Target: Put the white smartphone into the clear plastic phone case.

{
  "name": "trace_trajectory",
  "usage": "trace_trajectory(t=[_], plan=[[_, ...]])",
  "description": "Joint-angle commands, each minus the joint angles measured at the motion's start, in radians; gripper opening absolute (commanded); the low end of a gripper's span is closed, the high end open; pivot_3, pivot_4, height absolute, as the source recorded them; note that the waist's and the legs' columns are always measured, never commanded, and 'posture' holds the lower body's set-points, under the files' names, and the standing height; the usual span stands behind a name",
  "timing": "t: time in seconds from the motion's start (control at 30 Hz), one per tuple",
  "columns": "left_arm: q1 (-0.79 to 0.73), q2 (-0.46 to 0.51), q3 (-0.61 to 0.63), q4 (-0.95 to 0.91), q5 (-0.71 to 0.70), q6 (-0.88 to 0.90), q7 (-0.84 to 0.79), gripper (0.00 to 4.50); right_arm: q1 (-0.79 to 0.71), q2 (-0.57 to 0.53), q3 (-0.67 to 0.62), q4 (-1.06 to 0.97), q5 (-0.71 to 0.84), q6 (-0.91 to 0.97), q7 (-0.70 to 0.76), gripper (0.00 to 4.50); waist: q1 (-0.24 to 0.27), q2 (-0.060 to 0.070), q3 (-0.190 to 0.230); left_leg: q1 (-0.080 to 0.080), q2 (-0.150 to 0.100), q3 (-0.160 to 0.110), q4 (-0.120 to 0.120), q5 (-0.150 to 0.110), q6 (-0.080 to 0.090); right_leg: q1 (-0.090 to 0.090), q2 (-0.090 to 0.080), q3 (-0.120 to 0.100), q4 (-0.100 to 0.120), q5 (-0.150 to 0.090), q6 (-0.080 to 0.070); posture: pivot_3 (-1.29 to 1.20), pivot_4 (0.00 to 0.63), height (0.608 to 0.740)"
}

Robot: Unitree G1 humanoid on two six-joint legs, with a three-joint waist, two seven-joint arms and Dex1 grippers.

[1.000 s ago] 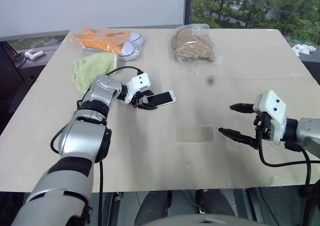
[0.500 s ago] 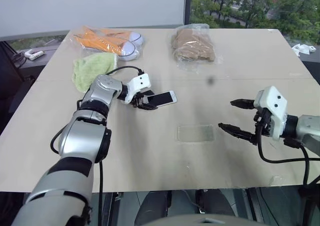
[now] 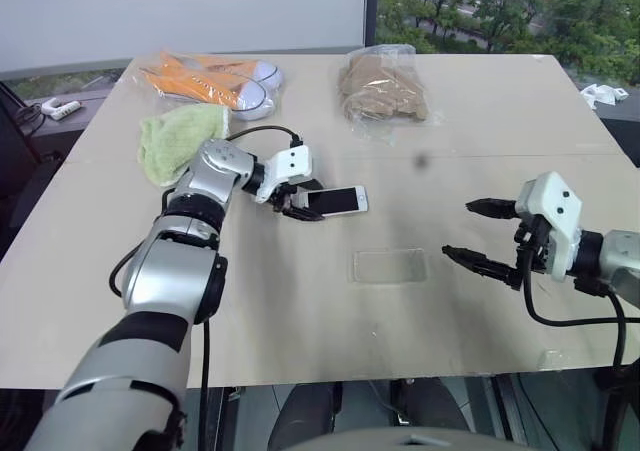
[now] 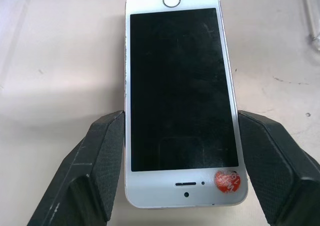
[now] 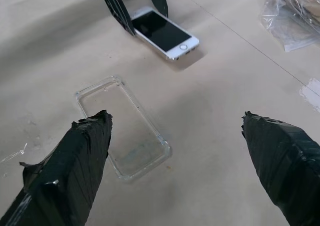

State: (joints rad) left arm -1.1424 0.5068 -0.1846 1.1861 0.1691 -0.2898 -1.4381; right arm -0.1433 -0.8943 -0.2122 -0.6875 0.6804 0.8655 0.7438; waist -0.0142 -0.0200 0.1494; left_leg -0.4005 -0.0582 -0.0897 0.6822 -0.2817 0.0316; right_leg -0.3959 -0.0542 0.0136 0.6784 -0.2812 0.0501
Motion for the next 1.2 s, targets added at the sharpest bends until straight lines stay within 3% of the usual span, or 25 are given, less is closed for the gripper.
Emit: trace_trajectory(t=[0.03, 0.2, 0.4, 0.57, 0.7, 0.9, 1.2], plan=[[0.010, 0.019, 0.032, -0.175, -0.075, 0.033, -0.066, 2.90, 0.035, -0.032, -0.059, -0.008, -0.011, -0.042, 0.026, 4.50, 0.003, 0.000, 0.000, 0.000, 0.000, 0.000, 0.000, 0.000, 0.000, 0.000, 0.000, 0.000, 0.000, 0.000, 0.000, 0.00, 0.150, 0.740], [0.157, 0.012, 0.023, -0.501, -0.144, 0.190, -0.079, 2.90, 0.132, -0.049, -0.095, -0.001, -0.045, -0.109, 0.067, 4.50, 0.002, 0.000, 0.000, -0.001, 0.000, 0.000, 0.000, 0.000, 0.000, 0.000, -0.001, 0.002, 0.000, 0.000, 0.000, 0.00, 0.150, 0.740], [0.453, -0.030, -0.018, -1.082, -0.218, 0.516, 0.033, 2.90, 0.218, -0.044, -0.105, 0.005, -0.103, -0.203, 0.093, 4.50, 0.001, 0.000, 0.000, 0.000, 0.002, 0.000, 0.000, 0.000, 0.000, 0.000, -0.001, 0.006, 0.000, 0.000, 0.000, 0.00, 0.150, 0.740], [0.557, -0.062, -0.077, -1.293, -0.196, 0.701, 0.175, 2.90, 0.253, -0.050, -0.097, -0.003, -0.123, -0.225, 0.103, 4.50, 0.007, 0.000, 0.000, 0.002, 0.002, 0.000, 0.001, 0.000, 0.000, 0.003, 0.000, 0.005, 0.000, 0.000, 0.000, 0.00, 0.150, 0.740], [0.586, -0.028, -0.148, -1.386, -0.173, 0.799, 0.215, 2.90, 0.273, -0.052, -0.094, 0.001, -0.144, -0.238, 0.108, 4.50, 0.007, 0.000, 0.000, 0.003, 0.002, 0.000, 0.001, 0.000, 0.000, 0.003, 0.000, 0.006, -0.001, 0.000, 0.000, 0.00, 0.150, 0.740], [0.590, 0.017, -0.218, -1.410, -0.169, 0.804, 0.226, 2.90, 0.274, -0.031, -0.098, -0.002, -0.141, -0.246, 0.101, 4.50, 0.007, 0.000, 0.000, 0.003, 0.002, 0.000, 0.000, 0.000, 0.000, 0.003, 0.000, 0.006, -0.001, 0.000, 0.000, 0.00, 0.150, 0.740], [0.582, -0.010, -0.249, -1.367, -0.169, 0.785, 0.277, 2.90, 0.278, -0.030, -0.119, -0.009, -0.123, -0.249, 0.113, 4.50, 0.015, 0.000, 0.000, 0.003, 0.002, 0.000, 0.000, 0.000, 0.000, 0.003, 0.000, 0.006, -0.001, 0.000, 0.000, 0.00, 0.150, 0.740]])
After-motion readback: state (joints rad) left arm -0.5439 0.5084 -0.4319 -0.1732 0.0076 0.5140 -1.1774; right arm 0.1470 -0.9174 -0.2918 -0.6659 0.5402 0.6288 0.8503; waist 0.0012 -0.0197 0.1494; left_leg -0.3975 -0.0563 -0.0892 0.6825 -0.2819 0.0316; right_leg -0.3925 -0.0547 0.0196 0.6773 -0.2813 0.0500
